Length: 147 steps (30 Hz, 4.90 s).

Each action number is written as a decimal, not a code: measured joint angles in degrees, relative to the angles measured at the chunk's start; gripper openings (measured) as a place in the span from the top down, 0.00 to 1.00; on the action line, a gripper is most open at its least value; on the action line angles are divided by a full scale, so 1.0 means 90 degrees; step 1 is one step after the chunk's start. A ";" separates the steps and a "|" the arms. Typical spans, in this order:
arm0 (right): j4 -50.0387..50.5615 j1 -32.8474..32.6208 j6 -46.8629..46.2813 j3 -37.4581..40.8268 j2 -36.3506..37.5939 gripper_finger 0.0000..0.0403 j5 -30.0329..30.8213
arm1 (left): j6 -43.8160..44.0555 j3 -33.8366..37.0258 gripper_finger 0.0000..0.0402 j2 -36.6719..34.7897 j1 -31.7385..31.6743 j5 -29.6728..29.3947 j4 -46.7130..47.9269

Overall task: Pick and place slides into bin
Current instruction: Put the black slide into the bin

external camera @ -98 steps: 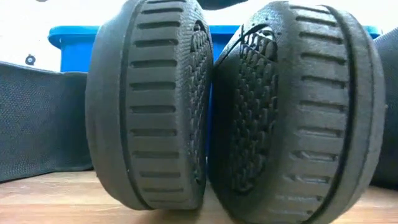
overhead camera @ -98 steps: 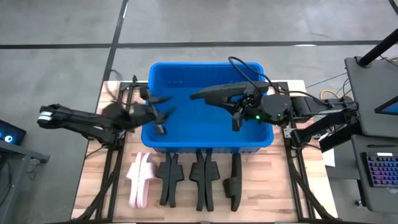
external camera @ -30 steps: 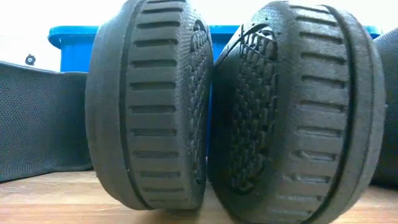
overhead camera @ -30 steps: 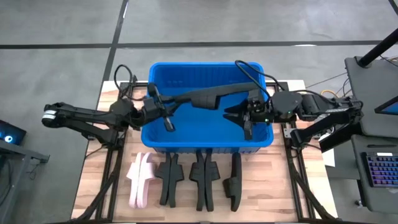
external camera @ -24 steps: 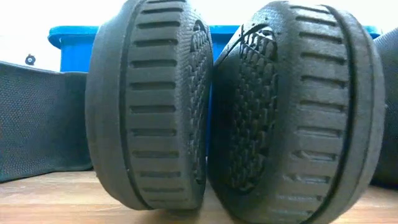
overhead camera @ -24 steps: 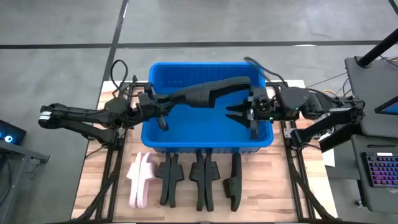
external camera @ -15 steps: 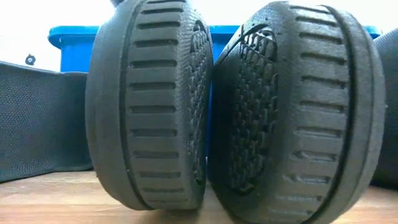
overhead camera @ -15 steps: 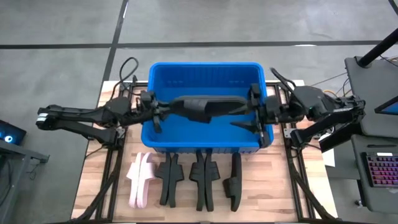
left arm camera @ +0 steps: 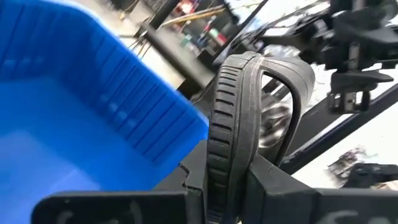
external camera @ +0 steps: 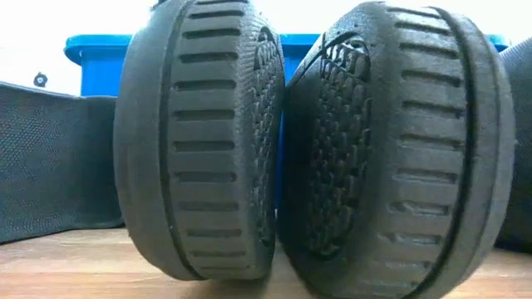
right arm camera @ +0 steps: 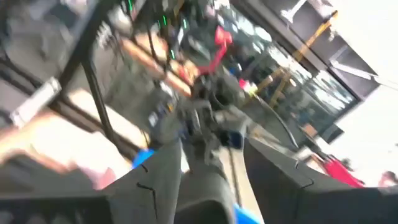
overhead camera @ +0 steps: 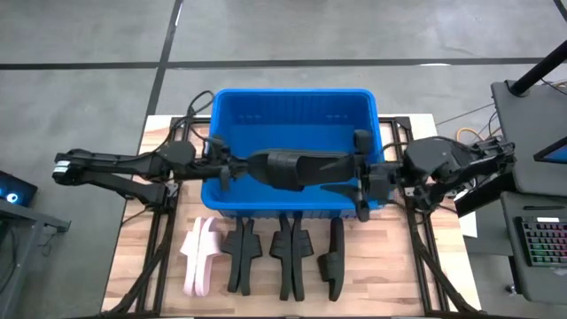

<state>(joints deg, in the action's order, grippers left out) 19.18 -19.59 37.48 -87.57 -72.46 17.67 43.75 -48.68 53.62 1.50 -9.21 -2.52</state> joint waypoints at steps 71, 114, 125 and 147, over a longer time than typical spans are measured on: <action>0.3756 -0.0234 0.2253 -0.2824 -0.2920 0.95 0.2062 | 0.1105 0.0002 0.87 0.0407 -0.0002 0.1178 0.0107; 0.6460 0.2607 -0.2572 -0.2090 -0.1660 0.97 0.2850 | -0.4237 -0.0005 0.43 0.0373 -0.0005 -0.2657 -0.2674; 0.6031 0.3800 -0.2541 -0.0460 -0.1654 0.97 0.2325 | -0.4243 -0.0003 0.43 0.0373 -0.0005 -0.3402 -0.2673; 0.2020 0.5017 -0.2275 0.2772 -0.1618 0.97 0.2368 | -0.5952 0.0001 0.43 -0.0509 -0.0051 -0.3410 -0.2482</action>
<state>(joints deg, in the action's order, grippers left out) 37.36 25.56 17.01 -62.62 -87.02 38.99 -9.82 -48.67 49.04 1.04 -39.90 -24.86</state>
